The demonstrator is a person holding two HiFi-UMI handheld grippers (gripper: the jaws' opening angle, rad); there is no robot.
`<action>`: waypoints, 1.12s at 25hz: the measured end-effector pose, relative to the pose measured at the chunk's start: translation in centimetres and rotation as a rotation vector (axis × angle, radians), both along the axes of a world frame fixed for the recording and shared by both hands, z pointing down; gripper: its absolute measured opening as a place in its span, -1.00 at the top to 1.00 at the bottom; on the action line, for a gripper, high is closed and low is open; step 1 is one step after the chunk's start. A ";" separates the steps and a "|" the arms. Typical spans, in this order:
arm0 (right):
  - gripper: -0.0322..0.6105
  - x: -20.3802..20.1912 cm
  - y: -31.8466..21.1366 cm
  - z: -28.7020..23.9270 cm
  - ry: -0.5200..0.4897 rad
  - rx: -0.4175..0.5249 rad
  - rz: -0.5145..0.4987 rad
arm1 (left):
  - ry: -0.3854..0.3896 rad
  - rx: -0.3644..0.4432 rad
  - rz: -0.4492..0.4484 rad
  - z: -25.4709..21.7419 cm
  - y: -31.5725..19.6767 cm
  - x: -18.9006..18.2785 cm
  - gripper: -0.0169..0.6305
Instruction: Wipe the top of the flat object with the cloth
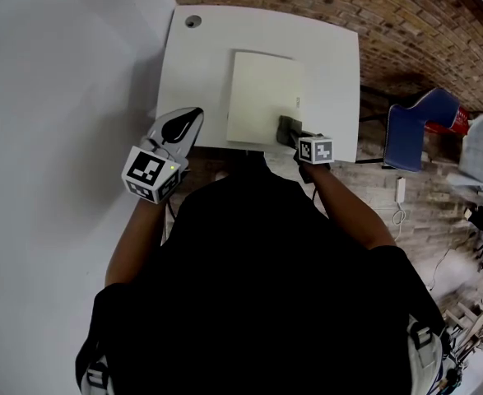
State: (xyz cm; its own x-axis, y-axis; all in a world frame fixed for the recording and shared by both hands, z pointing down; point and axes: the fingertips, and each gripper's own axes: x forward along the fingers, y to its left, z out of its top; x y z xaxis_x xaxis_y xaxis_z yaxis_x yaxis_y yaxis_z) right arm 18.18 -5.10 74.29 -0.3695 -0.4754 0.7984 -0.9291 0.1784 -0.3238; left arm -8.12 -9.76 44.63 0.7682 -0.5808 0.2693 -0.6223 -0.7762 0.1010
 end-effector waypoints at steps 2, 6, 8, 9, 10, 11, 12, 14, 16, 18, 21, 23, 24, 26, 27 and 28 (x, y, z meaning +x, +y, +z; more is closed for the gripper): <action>0.86 0.5 0.3 0.0 0.000 -0.001 0.008 | 0.001 0.000 0.005 -0.1 -0.1 0.3 0.94; 0.86 1.2 0.7 0.1 0.004 -0.006 0.016 | -0.002 -0.005 0.007 -0.1 0.0 0.3 0.94; 0.86 1.3 0.8 0.1 0.006 -0.006 0.016 | -0.004 -0.007 0.004 0.1 0.1 0.3 0.94; 0.86 1.3 0.8 0.1 0.008 -0.006 0.015 | -0.004 -0.008 0.002 0.2 0.1 0.2 0.94; 0.86 1.4 0.8 0.2 0.010 -0.006 0.014 | -0.003 -0.008 0.001 0.2 0.0 0.2 0.94; 0.86 1.4 0.7 0.2 0.010 -0.006 0.013 | -0.001 -0.009 -0.001 0.2 0.0 0.2 0.94; 0.86 1.3 0.7 0.2 0.010 -0.006 0.012 | 0.000 -0.008 -0.001 0.2 -0.1 0.2 0.94; 0.86 1.2 0.7 0.2 0.007 -0.006 0.010 | 0.001 -0.007 -0.001 0.2 -0.1 0.3 0.94; 0.86 1.2 0.7 0.1 0.003 -0.007 0.010 | 0.002 -0.009 -0.001 0.1 0.0 0.4 0.94; 0.86 1.2 0.7 0.2 0.000 -0.012 0.011 | 0.002 -0.010 -0.002 0.3 -0.1 0.4 0.94; 0.86 1.3 0.6 0.1 -0.004 -0.013 0.007 | 0.002 -0.010 -0.006 0.4 -0.3 0.4 0.94; 0.86 1.1 0.4 -0.5 -0.007 -0.004 0.001 | 0.004 -0.009 -0.008 0.4 -0.4 0.4 0.94; 0.86 1.1 0.2 -0.9 -0.010 0.005 -0.002 | 0.005 -0.008 -0.009 0.4 -0.5 0.4 0.94; 0.86 0.8 -0.2 -1.9 -0.013 0.028 -0.006 | 0.008 -0.004 -0.009 0.3 -0.7 0.5 0.94; 0.86 0.7 -0.4 -2.5 -0.012 0.037 -0.010 | 0.010 -0.002 -0.009 0.2 -0.7 0.5 0.94; 0.86 0.6 -0.7 -3.1 -0.008 0.047 -0.015 | 0.010 -0.001 -0.009 0.2 -0.8 0.6 0.94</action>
State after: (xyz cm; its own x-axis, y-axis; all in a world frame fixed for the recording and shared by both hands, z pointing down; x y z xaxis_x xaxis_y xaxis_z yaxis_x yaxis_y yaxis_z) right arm 18.78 -5.76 71.22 -0.3828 -0.5066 0.7726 -0.9238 0.2072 -0.3219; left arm -7.57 -10.54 44.80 0.7655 -0.5878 0.2619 -0.6285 -0.7703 0.1082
